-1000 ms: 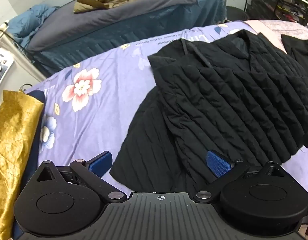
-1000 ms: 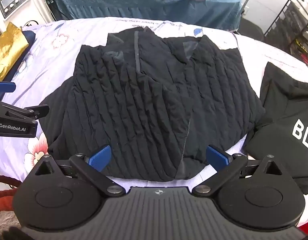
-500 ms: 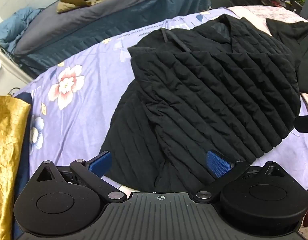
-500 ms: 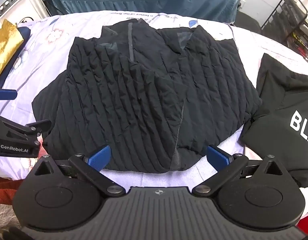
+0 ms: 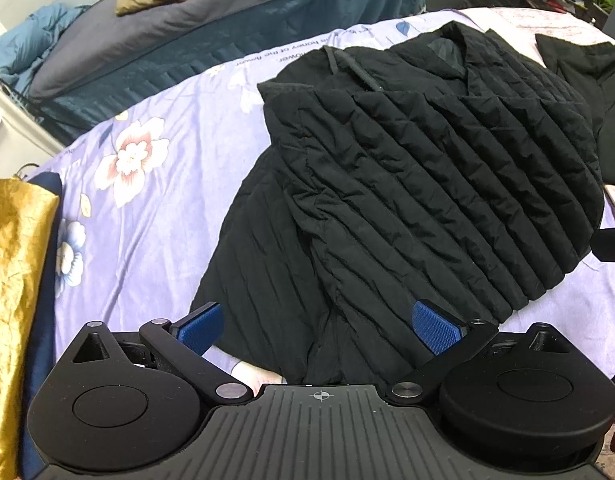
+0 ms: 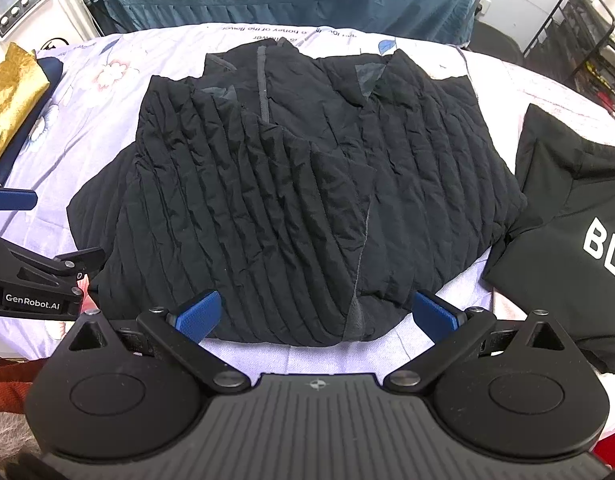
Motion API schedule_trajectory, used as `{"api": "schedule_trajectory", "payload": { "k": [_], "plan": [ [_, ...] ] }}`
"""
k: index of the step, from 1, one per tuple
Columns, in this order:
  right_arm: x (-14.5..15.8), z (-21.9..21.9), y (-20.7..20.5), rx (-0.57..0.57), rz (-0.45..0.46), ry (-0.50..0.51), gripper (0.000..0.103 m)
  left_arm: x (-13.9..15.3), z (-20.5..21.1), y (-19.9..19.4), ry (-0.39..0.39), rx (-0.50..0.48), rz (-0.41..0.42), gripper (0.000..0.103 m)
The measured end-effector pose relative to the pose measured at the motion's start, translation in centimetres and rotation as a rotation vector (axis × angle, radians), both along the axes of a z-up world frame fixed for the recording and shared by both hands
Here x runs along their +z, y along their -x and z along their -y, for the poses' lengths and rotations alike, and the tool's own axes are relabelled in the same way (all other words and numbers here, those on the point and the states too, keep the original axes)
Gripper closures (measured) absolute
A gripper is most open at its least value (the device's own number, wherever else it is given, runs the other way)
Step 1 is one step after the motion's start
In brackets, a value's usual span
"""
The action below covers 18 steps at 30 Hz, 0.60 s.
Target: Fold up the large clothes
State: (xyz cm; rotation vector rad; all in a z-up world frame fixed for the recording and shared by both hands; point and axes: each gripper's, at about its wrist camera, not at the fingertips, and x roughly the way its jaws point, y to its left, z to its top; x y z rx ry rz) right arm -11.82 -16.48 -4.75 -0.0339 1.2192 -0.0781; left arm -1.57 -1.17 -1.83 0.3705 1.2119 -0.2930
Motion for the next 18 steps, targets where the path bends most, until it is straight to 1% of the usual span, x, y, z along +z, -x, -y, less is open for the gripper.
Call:
{"api": "schedule_trajectory", "payload": {
  "k": [18],
  "plan": [
    [-0.45,0.01,-0.23,0.000,-0.015,-0.008,0.001,-0.64,-0.04,-0.03,-0.005,-0.005,-0.016,0.000]
  ]
}}
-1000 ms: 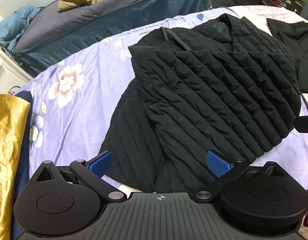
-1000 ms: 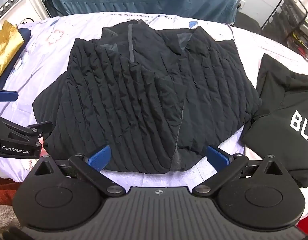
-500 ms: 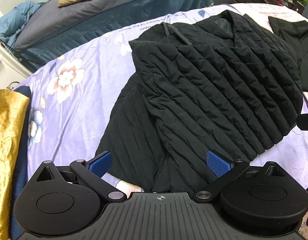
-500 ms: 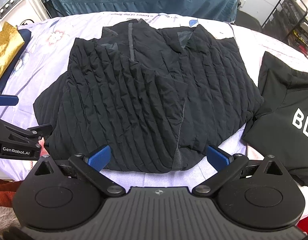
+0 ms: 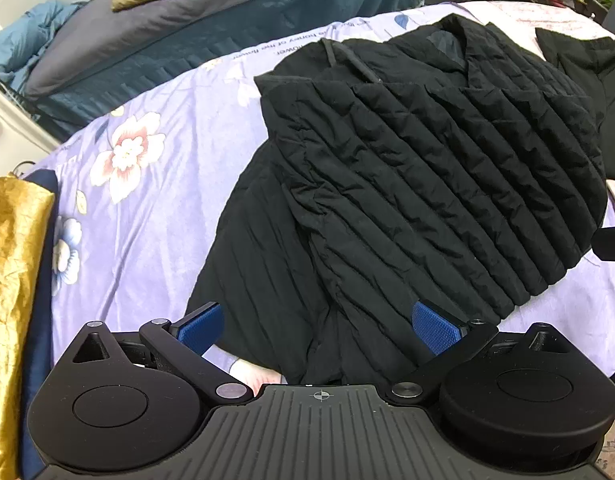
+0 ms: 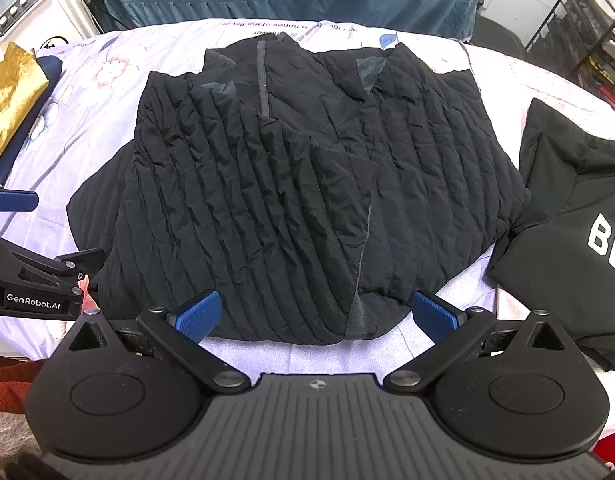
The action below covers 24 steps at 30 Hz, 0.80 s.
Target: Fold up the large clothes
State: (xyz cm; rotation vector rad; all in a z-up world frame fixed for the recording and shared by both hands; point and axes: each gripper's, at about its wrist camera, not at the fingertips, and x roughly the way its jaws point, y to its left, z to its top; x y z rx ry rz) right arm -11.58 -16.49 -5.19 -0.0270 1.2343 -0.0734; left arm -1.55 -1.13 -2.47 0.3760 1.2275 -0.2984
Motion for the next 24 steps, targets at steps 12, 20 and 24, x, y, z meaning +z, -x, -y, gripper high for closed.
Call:
{"api": "schedule_trajectory", "payload": {
  "k": [12,20,24],
  "plan": [
    [-0.19,0.19,-0.04,-0.011,-0.001,-0.008,0.001,-0.35,-0.04,0.05,-0.001,-0.001,-0.013,0.000],
    [-0.40,0.33,0.07,-0.015,-0.002,-0.009,0.001,-0.50,0.01,-0.08,0.001,0.007,-0.018,0.000],
    [-0.45,0.41,0.06,-0.018,-0.004,-0.011,0.001,-0.56,-0.03,-0.11,0.002,0.007,-0.021,0.000]
  ]
}}
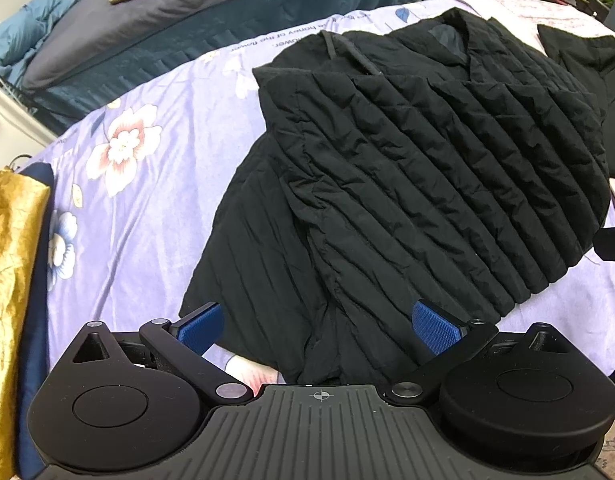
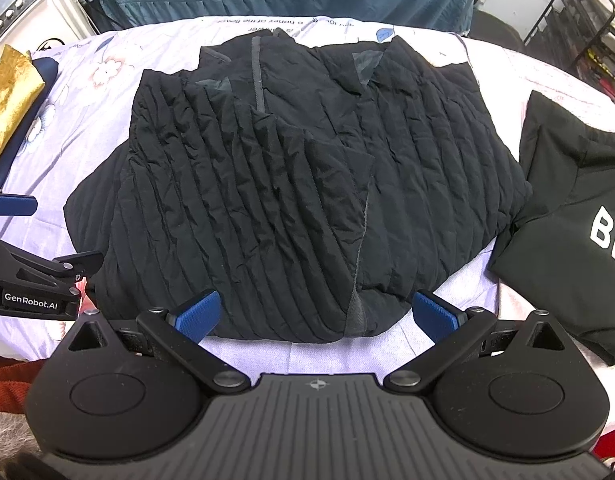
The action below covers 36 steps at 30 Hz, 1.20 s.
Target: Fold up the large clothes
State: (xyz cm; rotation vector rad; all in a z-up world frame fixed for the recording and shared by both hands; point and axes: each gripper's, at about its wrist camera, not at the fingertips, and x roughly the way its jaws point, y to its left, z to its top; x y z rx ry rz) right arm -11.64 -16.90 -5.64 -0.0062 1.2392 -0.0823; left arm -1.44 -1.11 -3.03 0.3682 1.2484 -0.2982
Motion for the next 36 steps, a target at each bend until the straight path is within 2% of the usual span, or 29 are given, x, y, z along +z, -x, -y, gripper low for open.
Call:
{"api": "schedule_trajectory", "payload": {
  "k": [36],
  "plan": [
    [-0.62,0.24,0.08,-0.007,-0.013,-0.005,0.001,-1.03,-0.17,-0.23,0.013,0.000,-0.040,0.000]
  ]
}}
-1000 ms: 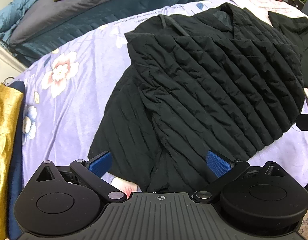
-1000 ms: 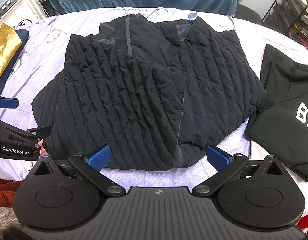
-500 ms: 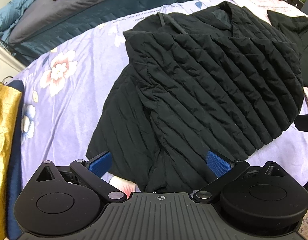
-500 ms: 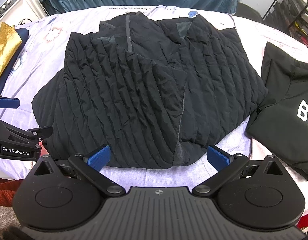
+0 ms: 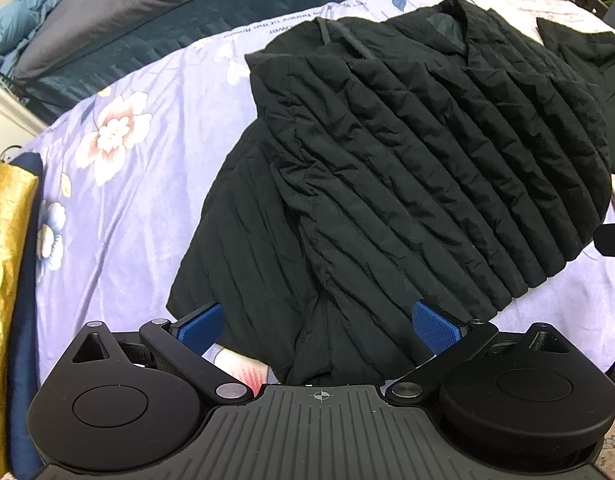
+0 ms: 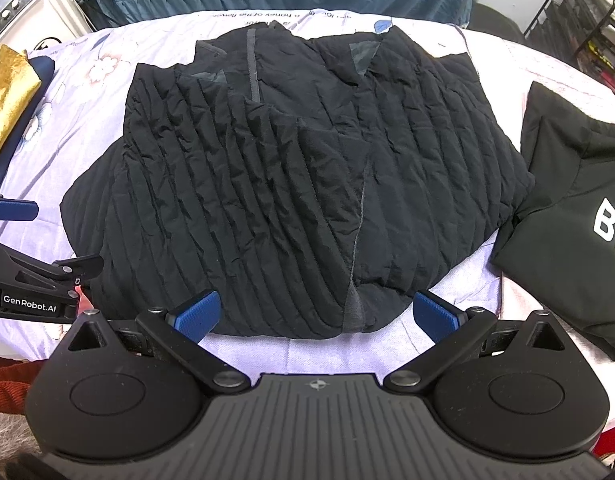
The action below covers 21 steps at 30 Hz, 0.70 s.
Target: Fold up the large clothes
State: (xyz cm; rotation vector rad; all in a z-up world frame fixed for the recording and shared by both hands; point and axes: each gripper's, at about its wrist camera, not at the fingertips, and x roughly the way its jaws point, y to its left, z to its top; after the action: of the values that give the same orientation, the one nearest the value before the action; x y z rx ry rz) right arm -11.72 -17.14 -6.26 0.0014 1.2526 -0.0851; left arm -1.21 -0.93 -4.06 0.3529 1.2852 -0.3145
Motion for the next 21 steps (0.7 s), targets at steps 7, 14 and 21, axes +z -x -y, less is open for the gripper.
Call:
{"api": "schedule_trajectory", "payload": {
  "k": [7,14,21],
  "plan": [
    [-0.1,0.6,-0.3,-0.001,0.001,0.000,0.001,-0.4,-0.1,-0.5,0.005,-0.001,-0.015,0.000],
    [0.1,1.2,-0.8,0.019,0.015,-0.013,0.001,-0.5,-0.7,-1.7,0.045,0.004,0.005,0.000],
    [3.2,6.7,-4.5,0.052,0.211,0.064,0.001,-0.4,-7.5,-8.0,0.101,0.114,0.115,0.000]
  ]
}}
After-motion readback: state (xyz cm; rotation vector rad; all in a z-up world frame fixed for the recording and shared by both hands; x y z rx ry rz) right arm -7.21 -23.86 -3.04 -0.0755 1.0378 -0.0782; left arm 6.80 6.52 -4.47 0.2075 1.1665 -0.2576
